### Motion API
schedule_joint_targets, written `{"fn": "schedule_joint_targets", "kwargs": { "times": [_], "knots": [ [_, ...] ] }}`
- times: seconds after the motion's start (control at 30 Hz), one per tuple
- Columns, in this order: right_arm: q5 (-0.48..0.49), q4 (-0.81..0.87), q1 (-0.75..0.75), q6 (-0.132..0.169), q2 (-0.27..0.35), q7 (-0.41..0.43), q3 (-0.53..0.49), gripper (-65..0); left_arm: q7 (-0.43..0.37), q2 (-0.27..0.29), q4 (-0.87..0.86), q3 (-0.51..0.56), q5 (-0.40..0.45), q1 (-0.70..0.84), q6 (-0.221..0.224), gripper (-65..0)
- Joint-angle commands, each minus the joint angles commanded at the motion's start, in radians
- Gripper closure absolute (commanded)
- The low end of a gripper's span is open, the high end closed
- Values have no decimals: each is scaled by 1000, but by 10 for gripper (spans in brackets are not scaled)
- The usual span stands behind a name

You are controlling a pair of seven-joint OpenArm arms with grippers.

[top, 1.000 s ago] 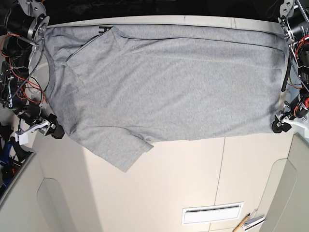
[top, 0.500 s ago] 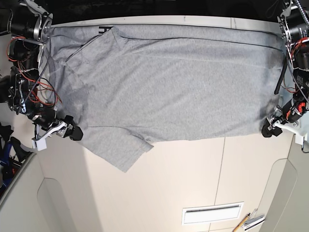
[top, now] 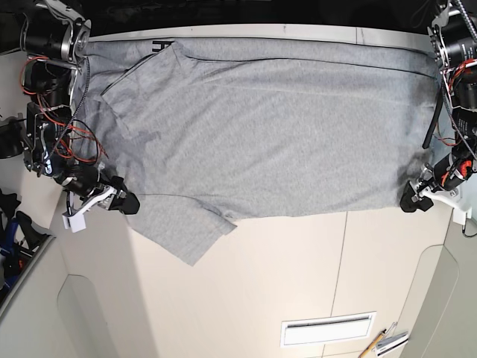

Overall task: Fold the T-shirt properly
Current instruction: 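Move both grippers to the shirt's hem edge and grasp it, then lift the hem and fold it over toward the shoulder fold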

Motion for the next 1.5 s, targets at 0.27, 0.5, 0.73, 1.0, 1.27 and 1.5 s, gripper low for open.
{"fn": "schedule_joint_targets", "kwargs": {
  "times": [0.27, 0.5, 0.73, 1.0, 1.27, 1.5],
  "knots": [
    [-52, 0, 2, 0, 2, 2, 0, 0, -16, -14, 1, 0, -1, 0, 0, 0],
    [-51, 2, 23, 1, 4, 23, 0, 0, -6, -24, 63, 0, -1, 0, 0, 0],
    [-37, 9, 50, 0, 27, -8, 0, 0, 40, -70, 185, 0, -14, 0, 0, 0],
    [41, 44, 46, 2, 61, -82, 0, 0, 128, -103, 198, 0, -144, 1, 0, 0],
    [136, 216, -38, 2, 71, -165, 0, 0, 282, -136, 257, -1, -307, 9, 0, 0],
    [136, 457, -199, 0, 72, -168, 14, 0, 399, -161, 264, -1, -438, 9, 0, 0]
  ]
}}
